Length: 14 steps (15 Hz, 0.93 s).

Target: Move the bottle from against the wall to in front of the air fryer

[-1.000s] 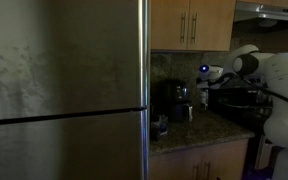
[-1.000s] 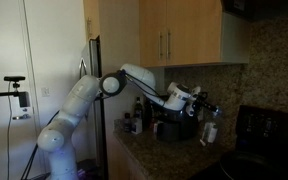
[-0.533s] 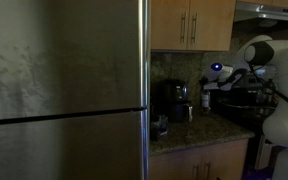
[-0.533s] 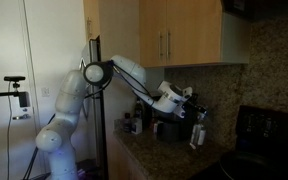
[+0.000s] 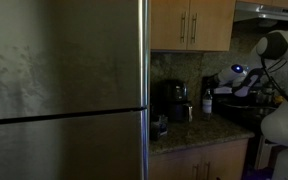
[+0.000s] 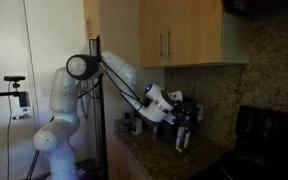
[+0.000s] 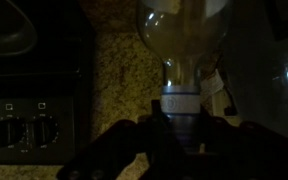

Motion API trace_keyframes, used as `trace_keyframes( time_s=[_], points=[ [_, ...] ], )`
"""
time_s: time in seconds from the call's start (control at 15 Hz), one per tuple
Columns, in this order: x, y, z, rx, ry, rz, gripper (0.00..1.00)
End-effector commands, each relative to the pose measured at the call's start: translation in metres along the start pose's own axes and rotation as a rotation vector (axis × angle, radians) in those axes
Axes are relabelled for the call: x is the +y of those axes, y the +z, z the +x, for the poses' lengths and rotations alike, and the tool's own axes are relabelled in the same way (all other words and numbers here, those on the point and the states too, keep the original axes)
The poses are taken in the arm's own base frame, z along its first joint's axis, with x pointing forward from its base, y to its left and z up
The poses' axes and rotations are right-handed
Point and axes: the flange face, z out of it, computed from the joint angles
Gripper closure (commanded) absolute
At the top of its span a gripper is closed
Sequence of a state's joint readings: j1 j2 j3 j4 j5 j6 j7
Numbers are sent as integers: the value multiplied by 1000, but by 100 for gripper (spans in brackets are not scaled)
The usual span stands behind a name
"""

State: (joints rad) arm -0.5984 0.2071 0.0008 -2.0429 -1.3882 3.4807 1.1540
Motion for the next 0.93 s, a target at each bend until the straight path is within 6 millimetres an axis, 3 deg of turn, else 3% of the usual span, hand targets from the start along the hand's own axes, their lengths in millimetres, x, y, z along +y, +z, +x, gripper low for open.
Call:
trace_keyframes(
  time_s=[0.0,0.27,0.4,0.47,0.53,0.87],
  points=[
    [-39,-27,4,3,-66,64,94],
    [-101,-14,22,33,-82,199,94],
    [-102,-27,23,52,-108,259,94],
    [-110,-18,27,56,-112,265,94],
    [-98,-29,19,47,-133,263,94],
    [-62,-42,-10,2,-221,222,94]
  ],
)
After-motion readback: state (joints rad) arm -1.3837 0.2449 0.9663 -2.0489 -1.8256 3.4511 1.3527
